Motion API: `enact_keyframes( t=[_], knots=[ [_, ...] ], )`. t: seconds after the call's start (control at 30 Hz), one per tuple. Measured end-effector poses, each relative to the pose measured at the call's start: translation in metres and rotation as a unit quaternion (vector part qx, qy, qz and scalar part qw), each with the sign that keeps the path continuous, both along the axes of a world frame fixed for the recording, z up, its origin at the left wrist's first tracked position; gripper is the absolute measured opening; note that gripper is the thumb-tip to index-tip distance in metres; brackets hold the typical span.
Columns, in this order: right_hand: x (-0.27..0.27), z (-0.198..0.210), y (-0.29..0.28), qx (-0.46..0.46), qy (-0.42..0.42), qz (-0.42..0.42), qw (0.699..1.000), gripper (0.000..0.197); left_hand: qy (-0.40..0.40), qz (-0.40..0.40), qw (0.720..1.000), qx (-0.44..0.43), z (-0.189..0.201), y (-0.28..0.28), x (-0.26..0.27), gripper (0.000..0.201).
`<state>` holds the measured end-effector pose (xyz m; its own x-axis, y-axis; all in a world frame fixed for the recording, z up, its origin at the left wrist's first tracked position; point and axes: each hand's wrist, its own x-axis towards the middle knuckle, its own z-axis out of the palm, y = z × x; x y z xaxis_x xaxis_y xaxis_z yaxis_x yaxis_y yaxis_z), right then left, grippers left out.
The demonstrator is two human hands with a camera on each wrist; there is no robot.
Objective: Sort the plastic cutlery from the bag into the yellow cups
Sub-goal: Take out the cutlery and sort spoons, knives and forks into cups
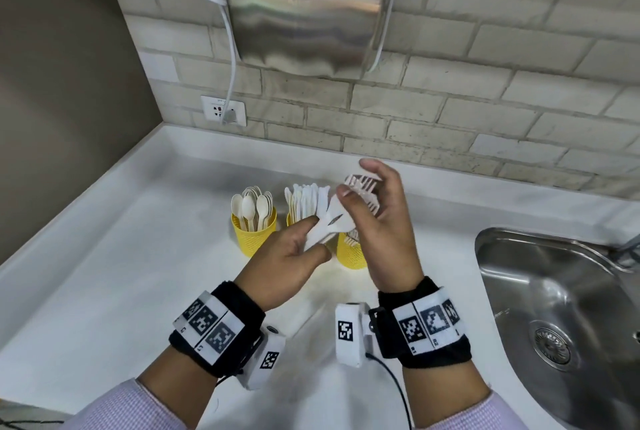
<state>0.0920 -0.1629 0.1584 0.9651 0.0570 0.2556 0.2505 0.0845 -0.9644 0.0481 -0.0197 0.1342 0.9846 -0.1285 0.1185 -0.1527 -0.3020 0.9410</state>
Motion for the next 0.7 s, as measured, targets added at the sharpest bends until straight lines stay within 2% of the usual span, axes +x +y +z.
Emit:
enact_keyframes(
  t=[0.07, 0.1, 0.17, 0.23, 0.27, 0.33, 0.37, 0.47, 0.5, 0.53, 0.57, 0.63, 0.67, 0.7],
  knots=[
    [0.002, 0.012, -0.013, -0.094, -0.07, -0.005, 0.993, 0.04, -0.019, 0.007, 0.999, 0.038, -0.005, -0.003, 0.0, 0.008],
    [0.003, 0.016, -0.018, -0.154, -0.102, 0.01, 0.983, 0.034, -0.025, 0.015, 0.998, 0.055, -0.007, -0.004, 0.0, 0.01],
    [0.003, 0.024, -0.023, -0.305, -0.145, 0.04, 0.94, 0.023, -0.037, 0.035, 0.996, 0.076, -0.012, -0.009, 0.001, 0.026],
    [0.002, 0.028, -0.029, -0.409, -0.153, 0.049, 0.898, 0.027, -0.048, 0.054, 0.994, 0.08, -0.014, -0.014, 0.002, 0.029],
    [0.001, 0.03, -0.033, -0.431, -0.151, 0.05, 0.888, 0.03, -0.05, 0.068, 0.993, 0.084, -0.016, -0.016, 0.003, 0.027],
    [-0.001, 0.032, -0.039, -0.43, -0.148, 0.058, 0.889, 0.035, -0.051, 0.092, 0.991, 0.085, -0.017, -0.019, 0.003, 0.028],
    [-0.003, 0.031, -0.043, -0.409, -0.138, 0.067, 0.9, 0.037, -0.048, 0.1, 0.99, 0.082, -0.018, -0.02, 0.003, 0.027],
    [-0.008, 0.023, -0.056, -0.307, -0.068, 0.083, 0.946, 0.07, -0.046, 0.125, 0.99, 0.05, -0.013, -0.025, 0.007, 0.016],
    [-0.01, 0.021, -0.059, -0.293, -0.048, 0.084, 0.951, 0.076, -0.05, 0.129, 0.989, 0.051, -0.011, -0.027, 0.009, 0.018],
    [-0.012, 0.018, -0.062, -0.288, -0.042, 0.088, 0.953, 0.073, -0.052, 0.127, 0.989, 0.053, -0.009, -0.03, 0.01, 0.017],
    [-0.012, 0.012, -0.062, -0.281, -0.041, 0.09, 0.955, 0.059, -0.05, 0.121, 0.99, 0.058, -0.009, -0.033, 0.012, 0.016],
    [-0.013, 0.003, -0.058, -0.235, -0.029, 0.066, 0.969, 0.022, -0.043, 0.101, 0.99, 0.085, -0.008, -0.04, 0.015, 0.034],
    [-0.012, 0.0, -0.055, -0.193, -0.011, 0.048, 0.98, 0.01, -0.04, 0.094, 0.99, 0.099, -0.009, -0.044, 0.016, 0.037],
    [-0.012, 0.0, -0.052, -0.16, 0.01, 0.025, 0.987, 0.018, -0.042, 0.091, 0.989, 0.113, -0.009, -0.048, 0.018, 0.034]
  ],
)
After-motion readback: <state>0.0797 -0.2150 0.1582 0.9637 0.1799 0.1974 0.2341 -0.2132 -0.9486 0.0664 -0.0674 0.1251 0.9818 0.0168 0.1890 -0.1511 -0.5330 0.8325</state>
